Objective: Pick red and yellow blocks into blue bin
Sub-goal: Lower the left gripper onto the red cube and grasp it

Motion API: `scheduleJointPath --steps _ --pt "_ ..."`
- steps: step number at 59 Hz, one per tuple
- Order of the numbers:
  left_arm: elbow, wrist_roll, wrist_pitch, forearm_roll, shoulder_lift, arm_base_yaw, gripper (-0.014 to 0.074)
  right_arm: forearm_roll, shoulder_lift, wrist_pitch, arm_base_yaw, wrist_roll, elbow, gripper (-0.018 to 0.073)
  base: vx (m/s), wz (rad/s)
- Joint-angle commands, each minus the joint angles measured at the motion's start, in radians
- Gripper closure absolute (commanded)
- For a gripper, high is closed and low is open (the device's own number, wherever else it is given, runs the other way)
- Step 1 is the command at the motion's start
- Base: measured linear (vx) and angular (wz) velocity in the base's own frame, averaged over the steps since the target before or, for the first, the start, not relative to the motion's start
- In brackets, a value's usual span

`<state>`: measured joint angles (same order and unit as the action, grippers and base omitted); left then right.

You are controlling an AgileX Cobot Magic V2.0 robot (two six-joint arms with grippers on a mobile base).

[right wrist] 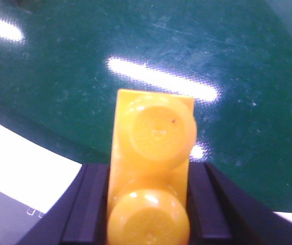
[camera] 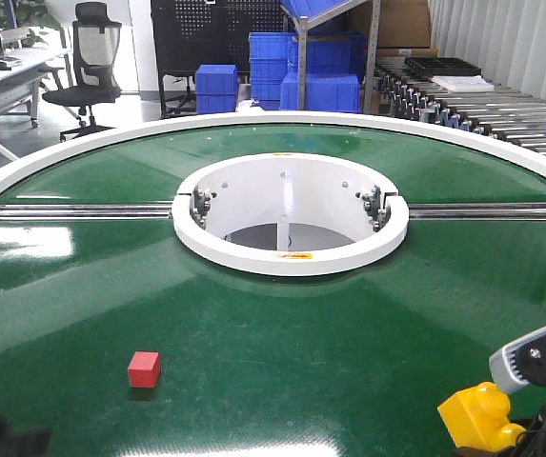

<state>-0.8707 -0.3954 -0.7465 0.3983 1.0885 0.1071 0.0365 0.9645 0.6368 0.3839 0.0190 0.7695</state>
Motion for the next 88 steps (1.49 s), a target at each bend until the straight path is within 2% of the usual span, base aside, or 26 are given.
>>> scheduleJointPath --steps 1,8,19,25,33,36,43,53,61,73,88 --pt "-0.108 -0.018 0.07 0.036 0.085 0.022 -0.0057 0.005 -0.016 -0.058 -0.001 0.008 0.03 0.0331 0.0 0.0" --pt "-0.203 -0.025 0.089 0.03 0.222 0.058 -0.0053 0.005 -0.016 -0.058 -0.001 0.008 0.03 0.0331 0.0 0.0" --pt "-0.365 -0.004 0.101 -0.027 0.436 0.086 -0.0053 0.005 -0.016 -0.058 -0.001 0.008 0.03 0.0331 0.0 0.0" --pt "-0.464 0.062 0.099 -0.088 0.551 0.101 -0.0052 0.005 -0.016 -0.058 -0.001 0.008 0.03 0.0331 0.0 0.0" --pt "-0.604 0.188 0.094 -0.207 0.687 0.124 -0.0052 0.005 -0.016 -0.058 -0.001 0.008 0.03 0.0331 0.0 0.0" --pt "-0.663 0.259 0.094 -0.255 0.744 0.13 -0.0052 0.005 -0.016 -0.058 -0.001 0.008 0.03 0.0331 0.0 0.0" --pt "-0.778 0.352 0.063 -0.315 0.847 0.13 -0.0051 0.005 -0.016 -0.058 -0.001 0.008 0.03 0.0331 0.0 0.0" --pt "-0.904 0.359 0.014 -0.319 0.966 0.13 -0.0048 0.005 -0.016 -0.058 -0.001 0.008 0.03 0.0331 0.0 0.0" --pt "-0.961 0.416 0.005 -0.367 1.038 0.13 -0.0043 0.005 -0.016 -0.058 -0.001 0.008 0.03 0.0331 0.0 0.0" --pt "-0.975 0.43 0.012 -0.368 1.086 0.13 -0.0013 0.005 -0.016 -0.058 -0.001 0.008 0.03 0.0331 0.0 0.0" --pt "-0.976 0.432 0.007 -0.367 1.096 0.13 0.0082 0.005 -0.016 -0.056 -0.001 0.008 0.03 0.0331 0.0 0.0"
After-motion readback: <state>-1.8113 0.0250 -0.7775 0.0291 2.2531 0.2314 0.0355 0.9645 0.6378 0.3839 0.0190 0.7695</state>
